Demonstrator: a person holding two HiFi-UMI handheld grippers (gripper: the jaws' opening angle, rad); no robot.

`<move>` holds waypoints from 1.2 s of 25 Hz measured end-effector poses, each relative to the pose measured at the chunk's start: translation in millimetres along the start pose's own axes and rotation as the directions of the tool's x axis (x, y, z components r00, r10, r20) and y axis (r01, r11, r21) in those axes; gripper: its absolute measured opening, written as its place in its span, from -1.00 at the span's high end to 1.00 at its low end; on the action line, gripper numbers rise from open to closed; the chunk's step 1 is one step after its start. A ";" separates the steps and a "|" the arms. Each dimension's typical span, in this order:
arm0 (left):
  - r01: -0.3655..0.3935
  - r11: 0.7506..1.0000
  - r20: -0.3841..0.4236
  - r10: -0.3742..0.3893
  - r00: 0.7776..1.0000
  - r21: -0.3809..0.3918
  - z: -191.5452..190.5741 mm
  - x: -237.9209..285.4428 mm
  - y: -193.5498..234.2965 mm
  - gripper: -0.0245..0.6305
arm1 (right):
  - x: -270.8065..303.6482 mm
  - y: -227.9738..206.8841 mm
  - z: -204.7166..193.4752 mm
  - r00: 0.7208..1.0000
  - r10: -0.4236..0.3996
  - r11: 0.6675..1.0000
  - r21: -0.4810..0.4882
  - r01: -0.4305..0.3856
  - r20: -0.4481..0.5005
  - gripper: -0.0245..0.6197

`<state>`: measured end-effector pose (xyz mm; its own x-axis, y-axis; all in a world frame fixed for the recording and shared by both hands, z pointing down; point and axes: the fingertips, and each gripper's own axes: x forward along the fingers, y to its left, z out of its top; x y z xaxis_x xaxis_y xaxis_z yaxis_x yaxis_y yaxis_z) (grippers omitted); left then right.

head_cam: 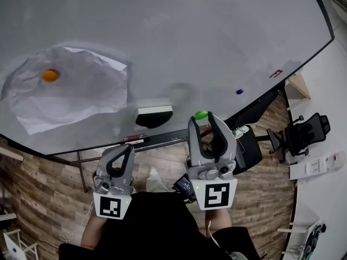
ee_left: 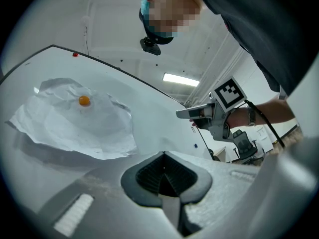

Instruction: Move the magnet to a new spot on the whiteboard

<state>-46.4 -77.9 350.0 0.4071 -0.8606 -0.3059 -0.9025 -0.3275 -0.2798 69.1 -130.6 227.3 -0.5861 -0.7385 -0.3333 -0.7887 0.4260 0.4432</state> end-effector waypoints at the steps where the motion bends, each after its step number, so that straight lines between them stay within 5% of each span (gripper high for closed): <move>1: -0.003 1.000 0.001 0.003 1.000 0.002 -0.2 1.1 0.7 0.92 | 2.3 -2.0 0.6 1.000 -0.001 1.000 -0.002 0.001 0.004 0.53; 30: -0.069 0.998 -0.019 0.069 0.997 0.011 -16.5 27.9 14.6 0.92 | 61.6 -35.3 -4.7 0.999 0.022 0.999 -0.026 -0.021 0.038 0.53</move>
<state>-50.5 -113.1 352.4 0.3414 -0.8883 -0.3073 -0.9267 -0.2635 -0.2679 61.7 -193.6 195.1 -0.6100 -0.7085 -0.3549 -0.7711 0.4274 0.4720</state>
